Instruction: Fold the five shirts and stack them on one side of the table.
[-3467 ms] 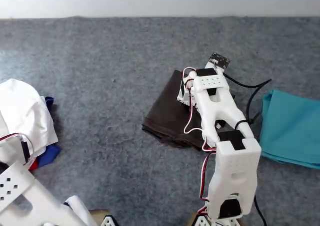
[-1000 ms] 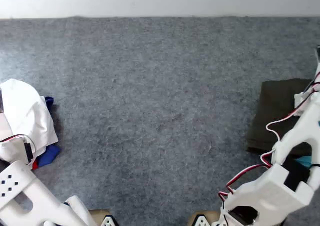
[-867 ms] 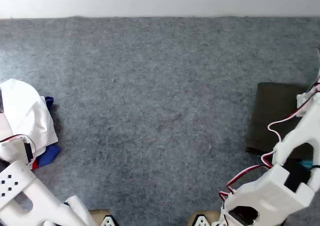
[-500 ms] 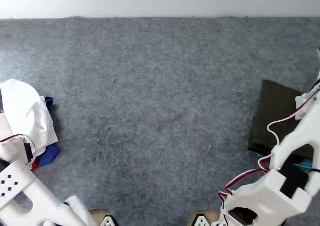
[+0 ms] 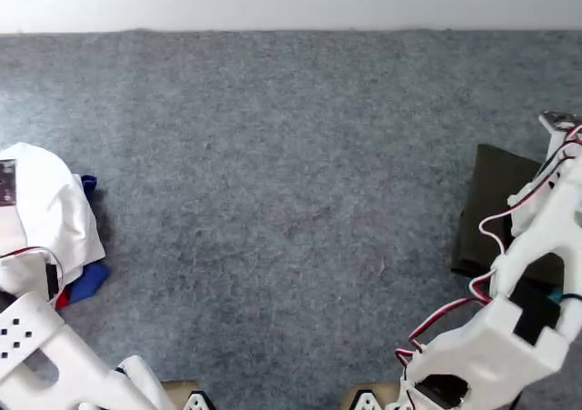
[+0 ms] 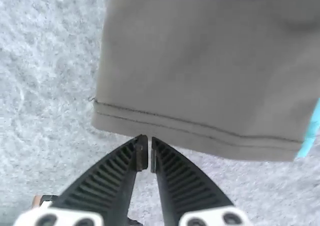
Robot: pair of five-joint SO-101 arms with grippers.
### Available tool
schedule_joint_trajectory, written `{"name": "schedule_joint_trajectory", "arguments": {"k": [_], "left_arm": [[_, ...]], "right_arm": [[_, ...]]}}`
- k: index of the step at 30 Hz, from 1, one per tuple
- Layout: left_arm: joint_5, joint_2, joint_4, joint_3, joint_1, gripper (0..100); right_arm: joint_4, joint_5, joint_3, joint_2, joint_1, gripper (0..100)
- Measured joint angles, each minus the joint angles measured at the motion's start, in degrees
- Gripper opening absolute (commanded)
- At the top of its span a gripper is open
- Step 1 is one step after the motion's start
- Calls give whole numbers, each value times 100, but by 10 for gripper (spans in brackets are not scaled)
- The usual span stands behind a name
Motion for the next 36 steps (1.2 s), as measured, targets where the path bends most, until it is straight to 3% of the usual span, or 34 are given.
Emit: {"name": "schedule_joint_trajectory", "arguments": {"k": [4,14,22,25,29,36], "left_arm": [[-580,237,0,-97,-35,191],[-677,2497,-413,-1204,-141,221],[-677,4642,-360,-2119,185,220],[-668,5099,-387,-2277,343,175],[-422,5266,-589,-2462,501,15],[-220,5222,-519,-2910,905,12]], "right_arm": [[0,-9,651,-686,-211,9],[0,-26,2523,-2101,-826,9],[0,-26,2804,-2514,-949,9],[0,-132,2804,-2620,-949,9],[0,-492,2804,-2804,-949,9],[0,-589,2804,-2954,-949,9]]}}
